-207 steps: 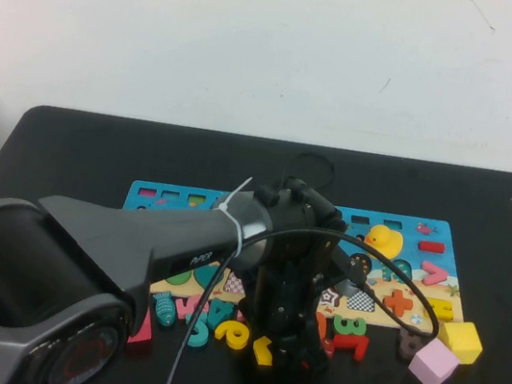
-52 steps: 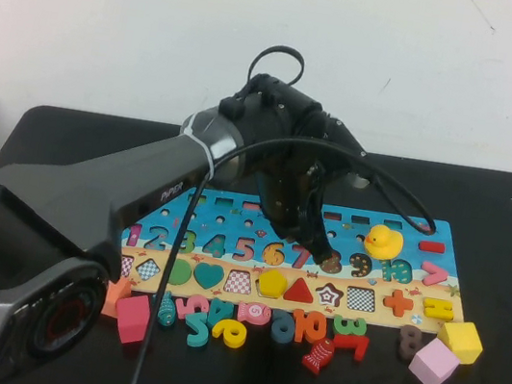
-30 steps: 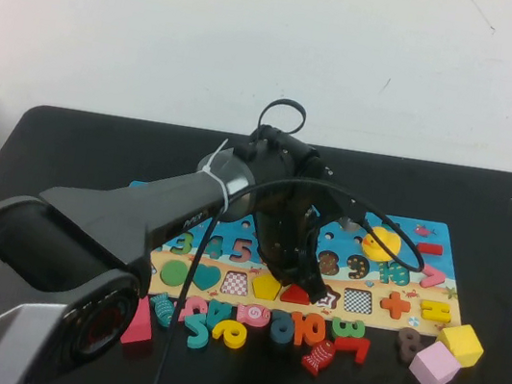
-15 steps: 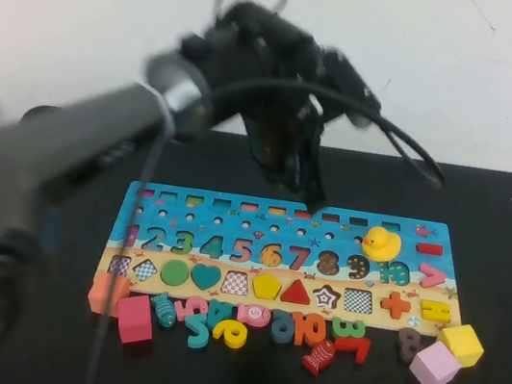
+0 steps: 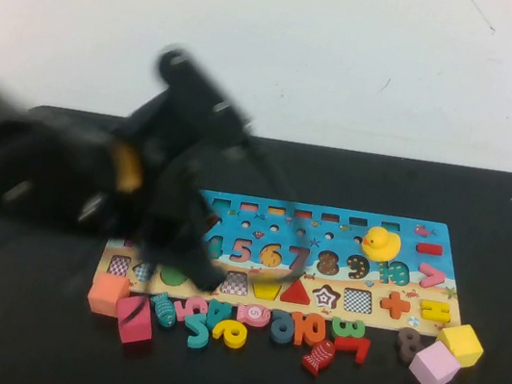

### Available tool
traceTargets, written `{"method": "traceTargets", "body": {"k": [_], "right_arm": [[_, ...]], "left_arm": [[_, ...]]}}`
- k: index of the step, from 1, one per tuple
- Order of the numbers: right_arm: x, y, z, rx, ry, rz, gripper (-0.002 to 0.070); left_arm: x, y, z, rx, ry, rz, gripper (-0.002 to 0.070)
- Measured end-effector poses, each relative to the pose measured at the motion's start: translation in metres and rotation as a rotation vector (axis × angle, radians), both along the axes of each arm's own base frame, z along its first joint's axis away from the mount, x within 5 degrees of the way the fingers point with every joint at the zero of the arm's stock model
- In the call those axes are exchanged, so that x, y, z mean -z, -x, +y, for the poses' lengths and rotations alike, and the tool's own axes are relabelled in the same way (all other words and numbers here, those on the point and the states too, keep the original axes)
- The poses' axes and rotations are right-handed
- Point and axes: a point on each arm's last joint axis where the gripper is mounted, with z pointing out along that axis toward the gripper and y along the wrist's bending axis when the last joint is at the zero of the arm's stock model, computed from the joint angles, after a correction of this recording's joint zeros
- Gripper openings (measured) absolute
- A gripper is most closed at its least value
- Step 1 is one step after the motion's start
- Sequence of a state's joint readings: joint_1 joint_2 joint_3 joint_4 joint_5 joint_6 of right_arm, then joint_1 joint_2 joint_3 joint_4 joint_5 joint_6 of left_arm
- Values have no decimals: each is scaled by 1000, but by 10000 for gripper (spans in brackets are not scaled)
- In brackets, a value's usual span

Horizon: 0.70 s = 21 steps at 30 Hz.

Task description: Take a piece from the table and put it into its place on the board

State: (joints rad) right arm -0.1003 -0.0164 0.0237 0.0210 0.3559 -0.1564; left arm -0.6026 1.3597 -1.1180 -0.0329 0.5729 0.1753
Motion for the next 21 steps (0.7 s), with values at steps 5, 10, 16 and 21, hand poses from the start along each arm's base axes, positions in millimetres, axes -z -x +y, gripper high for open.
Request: {"method": "traceTargets", "body": {"k": [5, 10, 16, 21], "right_arm": [[0, 0, 0, 0, 0, 0, 19], [0, 0, 0, 0, 0, 0, 19], [0, 0, 0, 0, 0, 0, 19], [0, 0, 0, 0, 0, 0, 19]], "left_arm": [[2, 50, 35, -37, 65, -34, 0], [7, 86, 59, -43, 78, -30, 0], [13, 115, 79, -72, 40, 62, 0], [16, 137, 101, -133, -73, 165, 0]]}}
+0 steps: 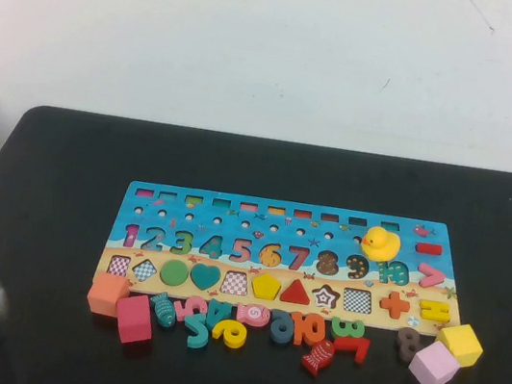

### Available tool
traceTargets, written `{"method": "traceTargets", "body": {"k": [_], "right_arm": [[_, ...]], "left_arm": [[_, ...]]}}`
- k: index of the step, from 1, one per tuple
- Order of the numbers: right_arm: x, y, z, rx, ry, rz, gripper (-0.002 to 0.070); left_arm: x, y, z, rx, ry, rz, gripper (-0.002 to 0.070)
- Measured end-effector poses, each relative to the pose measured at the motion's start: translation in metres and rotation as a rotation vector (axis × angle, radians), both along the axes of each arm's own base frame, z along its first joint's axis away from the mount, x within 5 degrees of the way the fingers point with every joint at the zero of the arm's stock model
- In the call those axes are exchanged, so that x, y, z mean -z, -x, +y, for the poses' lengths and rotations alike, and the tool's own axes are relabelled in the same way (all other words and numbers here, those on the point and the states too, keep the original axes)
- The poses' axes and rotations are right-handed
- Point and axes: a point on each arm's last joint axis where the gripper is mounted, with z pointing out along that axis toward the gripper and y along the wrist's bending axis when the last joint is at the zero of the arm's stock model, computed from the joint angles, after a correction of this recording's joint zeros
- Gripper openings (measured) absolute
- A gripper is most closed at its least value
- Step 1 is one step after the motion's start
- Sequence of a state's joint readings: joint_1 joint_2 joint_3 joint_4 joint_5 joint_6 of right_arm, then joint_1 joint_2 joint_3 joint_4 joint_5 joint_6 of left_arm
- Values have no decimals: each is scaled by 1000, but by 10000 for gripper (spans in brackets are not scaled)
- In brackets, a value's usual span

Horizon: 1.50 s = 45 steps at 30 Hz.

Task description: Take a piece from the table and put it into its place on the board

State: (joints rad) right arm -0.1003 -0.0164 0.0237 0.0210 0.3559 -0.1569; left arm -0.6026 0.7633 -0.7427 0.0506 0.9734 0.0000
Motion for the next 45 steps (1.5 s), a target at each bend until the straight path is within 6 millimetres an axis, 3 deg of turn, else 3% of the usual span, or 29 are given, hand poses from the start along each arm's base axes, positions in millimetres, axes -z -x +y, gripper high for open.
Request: {"method": "traceTargets", "body": {"k": [4, 10, 27, 32, 45], "right_arm": [[0, 0, 0, 0, 0, 0, 19], [0, 0, 0, 0, 0, 0, 19], [0, 0, 0, 0, 0, 0, 19], [0, 0, 0, 0, 0, 0, 19], [0, 0, 0, 0, 0, 0, 19]], "left_arm": [[-1, 20, 19, -93, -25, 46, 0], [10, 34, 38, -128, 30, -154, 0], [108, 47, 62, -450, 288, -686, 0], [126, 48, 64, -495, 302, -700, 0], [133, 51, 64, -524, 305, -644, 0]]}}
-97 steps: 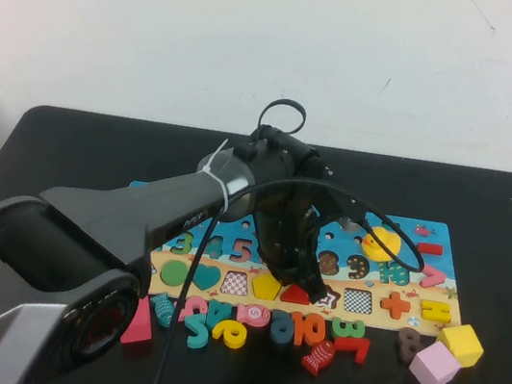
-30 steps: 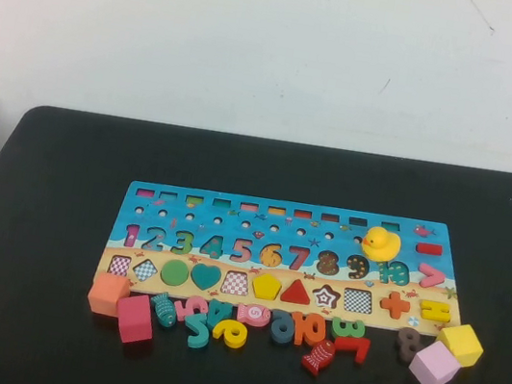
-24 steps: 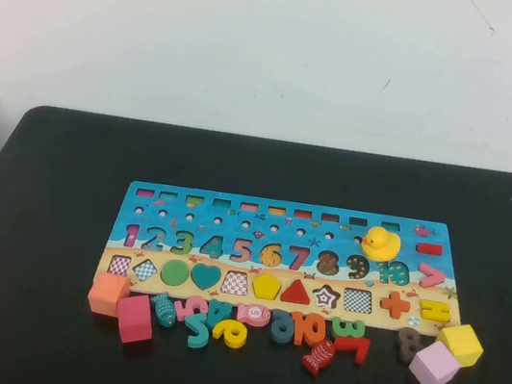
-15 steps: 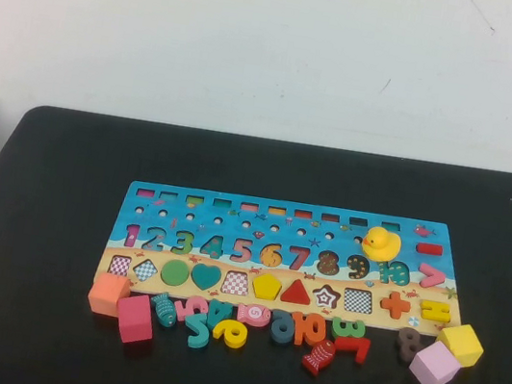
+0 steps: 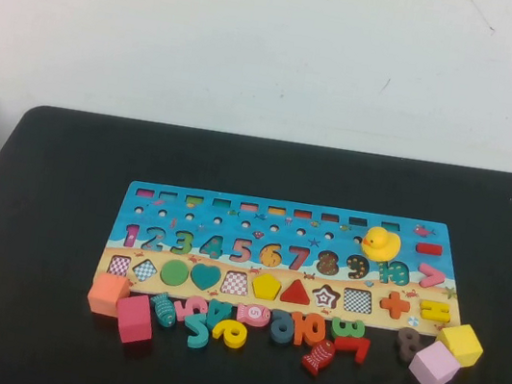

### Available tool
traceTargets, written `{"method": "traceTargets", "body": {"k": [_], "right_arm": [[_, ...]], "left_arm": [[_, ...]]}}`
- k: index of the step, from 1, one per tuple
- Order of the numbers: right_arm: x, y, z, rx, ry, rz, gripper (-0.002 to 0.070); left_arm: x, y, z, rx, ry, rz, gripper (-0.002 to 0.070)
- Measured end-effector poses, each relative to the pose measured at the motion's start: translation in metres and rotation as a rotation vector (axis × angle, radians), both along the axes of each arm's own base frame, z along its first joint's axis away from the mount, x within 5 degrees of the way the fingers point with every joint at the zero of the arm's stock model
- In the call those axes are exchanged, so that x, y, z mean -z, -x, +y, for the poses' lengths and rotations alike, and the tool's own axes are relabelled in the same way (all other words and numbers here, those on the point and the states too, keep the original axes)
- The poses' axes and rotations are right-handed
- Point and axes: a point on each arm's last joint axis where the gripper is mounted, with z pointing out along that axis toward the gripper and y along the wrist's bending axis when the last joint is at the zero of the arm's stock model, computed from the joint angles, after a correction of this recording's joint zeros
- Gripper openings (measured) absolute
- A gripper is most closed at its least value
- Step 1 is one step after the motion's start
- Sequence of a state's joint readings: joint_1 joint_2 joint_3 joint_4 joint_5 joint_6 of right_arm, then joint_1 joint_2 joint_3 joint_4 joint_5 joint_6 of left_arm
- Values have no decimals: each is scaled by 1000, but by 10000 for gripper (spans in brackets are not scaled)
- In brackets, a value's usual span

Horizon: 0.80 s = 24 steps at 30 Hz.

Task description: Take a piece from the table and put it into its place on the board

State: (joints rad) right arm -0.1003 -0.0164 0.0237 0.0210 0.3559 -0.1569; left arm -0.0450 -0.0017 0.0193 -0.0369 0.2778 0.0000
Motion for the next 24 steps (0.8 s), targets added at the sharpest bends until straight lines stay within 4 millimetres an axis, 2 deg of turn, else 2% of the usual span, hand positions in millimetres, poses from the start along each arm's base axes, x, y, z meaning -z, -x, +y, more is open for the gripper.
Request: {"method": "traceTargets", "body": {"k": [24], "right_arm": [[0, 0, 0, 0, 0, 0, 19]], "left_arm": [[1, 1, 0, 4, -13, 11, 0]]}}
